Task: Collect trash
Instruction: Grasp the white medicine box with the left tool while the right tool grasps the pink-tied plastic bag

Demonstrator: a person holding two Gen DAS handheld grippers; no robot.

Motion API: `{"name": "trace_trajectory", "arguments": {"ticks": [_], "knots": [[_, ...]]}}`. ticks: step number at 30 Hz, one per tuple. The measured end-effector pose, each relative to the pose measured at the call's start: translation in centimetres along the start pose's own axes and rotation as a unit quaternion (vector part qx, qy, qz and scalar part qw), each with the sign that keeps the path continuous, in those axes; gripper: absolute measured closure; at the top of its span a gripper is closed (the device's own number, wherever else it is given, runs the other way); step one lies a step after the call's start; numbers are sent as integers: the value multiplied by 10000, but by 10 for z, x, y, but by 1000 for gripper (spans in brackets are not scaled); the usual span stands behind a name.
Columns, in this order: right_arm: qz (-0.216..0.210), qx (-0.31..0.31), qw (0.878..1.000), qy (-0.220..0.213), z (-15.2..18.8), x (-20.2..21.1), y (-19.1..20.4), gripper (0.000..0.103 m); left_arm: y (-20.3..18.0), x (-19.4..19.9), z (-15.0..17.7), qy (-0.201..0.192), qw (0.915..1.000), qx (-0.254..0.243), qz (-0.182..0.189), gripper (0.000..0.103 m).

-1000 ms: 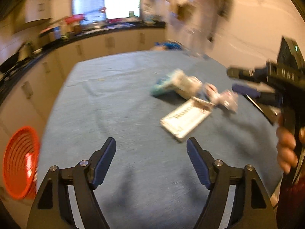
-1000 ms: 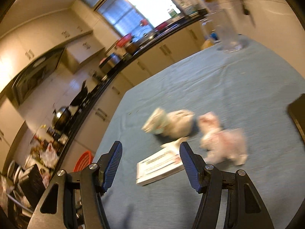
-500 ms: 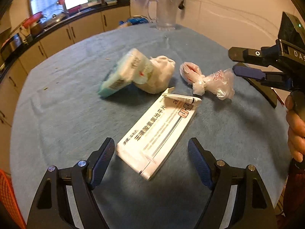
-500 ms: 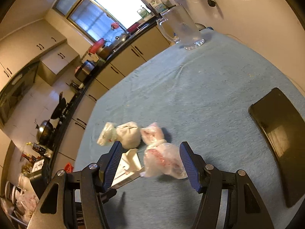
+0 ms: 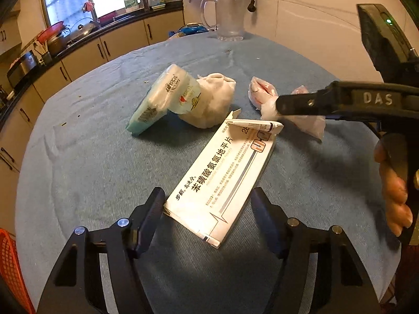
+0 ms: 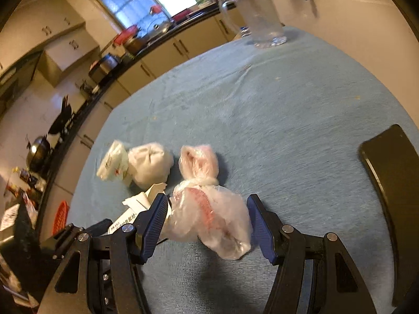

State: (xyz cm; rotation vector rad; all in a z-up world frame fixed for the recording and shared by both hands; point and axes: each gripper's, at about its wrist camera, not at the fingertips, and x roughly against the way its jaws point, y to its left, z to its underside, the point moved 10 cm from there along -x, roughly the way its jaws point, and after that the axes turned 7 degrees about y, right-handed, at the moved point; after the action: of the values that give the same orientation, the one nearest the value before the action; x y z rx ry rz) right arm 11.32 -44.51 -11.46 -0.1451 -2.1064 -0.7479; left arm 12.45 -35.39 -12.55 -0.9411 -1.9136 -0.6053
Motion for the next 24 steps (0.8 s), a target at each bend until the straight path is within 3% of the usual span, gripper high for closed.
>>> {"name": "trace_trajectory", "arguments": {"ticks": [2, 6, 13, 22, 24], "knots": [[85, 125, 9999, 44, 2, -5, 3, 49, -1, 0, 0, 12, 10000, 11, 10, 36], [42, 188, 9998, -14, 3, -4, 4, 61, 1, 2, 2, 62, 10000, 52, 27, 36], [-232, -73, 9984, -517, -7, 20, -1, 63, 2, 6, -7, -21, 9999, 42, 128, 31], [-426, -107, 9966, -698, -13, 31, 3, 63, -8, -14, -13, 239, 9992, -232, 222, 30], [-456, -73, 9965, -692, -12, 31, 5, 63, -8, -12, -14, 200, 9993, -159, 280, 39]]}}
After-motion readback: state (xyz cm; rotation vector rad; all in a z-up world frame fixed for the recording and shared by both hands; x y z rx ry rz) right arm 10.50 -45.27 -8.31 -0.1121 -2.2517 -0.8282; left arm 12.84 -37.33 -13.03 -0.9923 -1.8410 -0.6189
